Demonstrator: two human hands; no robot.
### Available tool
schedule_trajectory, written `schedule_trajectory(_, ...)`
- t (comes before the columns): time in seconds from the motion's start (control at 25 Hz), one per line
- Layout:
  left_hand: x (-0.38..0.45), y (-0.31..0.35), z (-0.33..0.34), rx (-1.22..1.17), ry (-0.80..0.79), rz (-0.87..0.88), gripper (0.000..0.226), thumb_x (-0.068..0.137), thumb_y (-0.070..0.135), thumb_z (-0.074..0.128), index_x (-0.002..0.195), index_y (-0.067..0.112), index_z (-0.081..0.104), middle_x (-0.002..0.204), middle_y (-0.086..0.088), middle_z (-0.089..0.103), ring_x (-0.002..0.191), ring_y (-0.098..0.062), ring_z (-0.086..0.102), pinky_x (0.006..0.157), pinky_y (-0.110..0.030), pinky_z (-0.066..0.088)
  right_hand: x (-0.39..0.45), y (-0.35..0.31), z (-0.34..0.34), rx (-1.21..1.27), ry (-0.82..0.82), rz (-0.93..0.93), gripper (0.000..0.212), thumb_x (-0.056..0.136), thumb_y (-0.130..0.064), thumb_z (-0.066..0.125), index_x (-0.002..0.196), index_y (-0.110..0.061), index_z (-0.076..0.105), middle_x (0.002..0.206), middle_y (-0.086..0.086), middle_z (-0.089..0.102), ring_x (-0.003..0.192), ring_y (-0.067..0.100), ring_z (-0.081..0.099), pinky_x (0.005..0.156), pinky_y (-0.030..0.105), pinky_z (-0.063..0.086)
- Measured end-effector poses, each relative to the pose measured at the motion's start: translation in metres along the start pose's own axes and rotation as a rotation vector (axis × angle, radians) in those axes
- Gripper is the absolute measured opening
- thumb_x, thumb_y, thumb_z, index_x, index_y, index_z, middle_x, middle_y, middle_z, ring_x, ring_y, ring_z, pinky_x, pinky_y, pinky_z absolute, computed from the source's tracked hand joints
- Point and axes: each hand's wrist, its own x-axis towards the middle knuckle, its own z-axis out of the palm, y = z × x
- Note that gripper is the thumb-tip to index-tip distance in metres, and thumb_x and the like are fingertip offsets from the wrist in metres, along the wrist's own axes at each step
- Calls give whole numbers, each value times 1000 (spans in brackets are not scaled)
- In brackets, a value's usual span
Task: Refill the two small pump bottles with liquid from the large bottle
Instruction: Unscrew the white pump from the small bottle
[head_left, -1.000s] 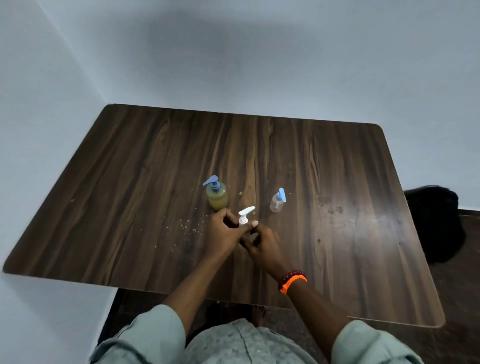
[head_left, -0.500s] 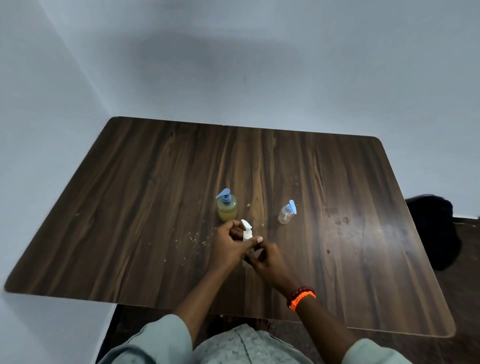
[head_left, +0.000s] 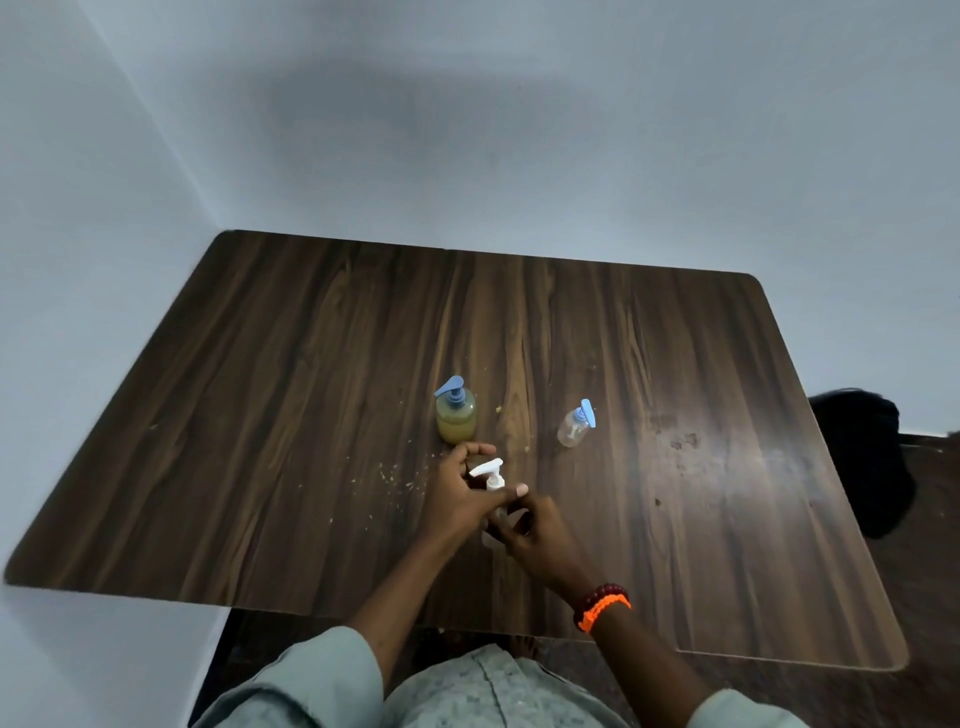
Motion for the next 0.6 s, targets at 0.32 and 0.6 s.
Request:
schedule_trajectory(0.32, -6, -5, -2, -58, -100, -20, 43, 74, -1, 91, 114, 9, 76, 96, -4, 83, 93, -21, 79, 72, -26, 65, -10, 11, -8, -4, 9, 20, 25, 94, -43, 74, 108, -23, 74, 86, 3, 73, 64, 12, 68, 59, 31, 55)
schedule_trajectory(0.6, -11, -7, -1, -99, -158, -42, 54, 83, 3, 86, 133, 8, 67, 117, -10, 78, 107, -20, 77, 84, -30, 65, -14, 8, -9, -13, 14, 1, 9, 92, -39, 77, 91, -32, 71, 78, -4, 68, 64, 7, 63, 59, 27, 51)
